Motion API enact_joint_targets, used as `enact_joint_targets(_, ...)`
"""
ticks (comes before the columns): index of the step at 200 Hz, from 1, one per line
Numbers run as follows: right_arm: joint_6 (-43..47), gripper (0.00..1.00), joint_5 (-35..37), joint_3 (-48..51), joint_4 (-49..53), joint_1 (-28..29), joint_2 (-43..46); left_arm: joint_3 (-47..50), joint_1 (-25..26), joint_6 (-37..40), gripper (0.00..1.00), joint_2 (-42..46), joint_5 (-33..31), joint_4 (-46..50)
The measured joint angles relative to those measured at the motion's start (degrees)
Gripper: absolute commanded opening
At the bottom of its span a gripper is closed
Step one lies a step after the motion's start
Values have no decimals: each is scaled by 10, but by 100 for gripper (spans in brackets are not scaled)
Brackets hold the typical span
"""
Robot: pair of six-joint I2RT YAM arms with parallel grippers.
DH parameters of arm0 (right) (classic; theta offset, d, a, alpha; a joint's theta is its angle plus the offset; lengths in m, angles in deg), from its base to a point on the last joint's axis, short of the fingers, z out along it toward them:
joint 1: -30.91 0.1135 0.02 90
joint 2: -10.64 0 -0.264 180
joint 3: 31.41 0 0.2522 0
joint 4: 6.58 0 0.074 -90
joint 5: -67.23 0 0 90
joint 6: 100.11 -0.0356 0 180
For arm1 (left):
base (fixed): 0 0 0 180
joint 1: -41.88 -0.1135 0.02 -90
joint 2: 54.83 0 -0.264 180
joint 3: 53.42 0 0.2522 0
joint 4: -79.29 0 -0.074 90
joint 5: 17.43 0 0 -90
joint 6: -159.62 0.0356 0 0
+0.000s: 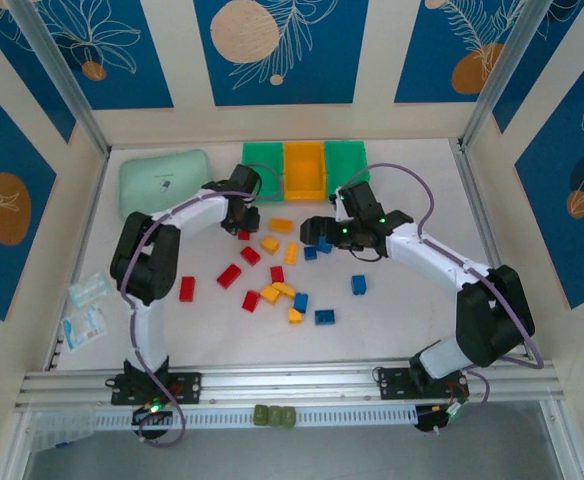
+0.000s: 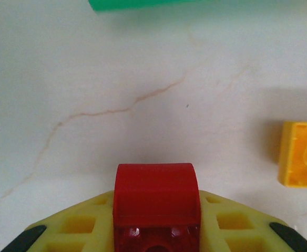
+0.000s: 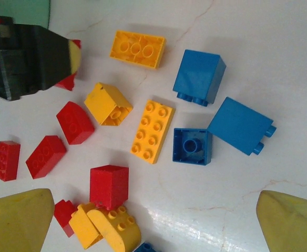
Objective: Sort the legos into containers by color
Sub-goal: Pick up the lego from the center of the table, then place the lego in the container.
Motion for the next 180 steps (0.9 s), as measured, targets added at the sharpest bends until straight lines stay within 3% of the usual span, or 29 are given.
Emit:
enact_joint_targets(54, 6, 99, 1, -20, -12, -28, 0, -112, -4, 21, 24, 2, -30, -4)
enact_joint_targets(116, 10, 99, 3, -25, -33, -45, 0, -248, -10, 36, 24, -96, -60, -66)
enact_joint_targets(134, 13, 99, 3, -28, -34, -46, 0, -281, -12, 43, 28, -137, -70, -70)
enact_joint_targets(150, 15, 99, 3, -29, -37, -46, 0, -306, -14, 49, 39, -166, -77, -70)
enact_joint_targets(180, 17, 99, 3, -29, -38, -46, 0, -323, -18, 56, 50, -183, -76, -66)
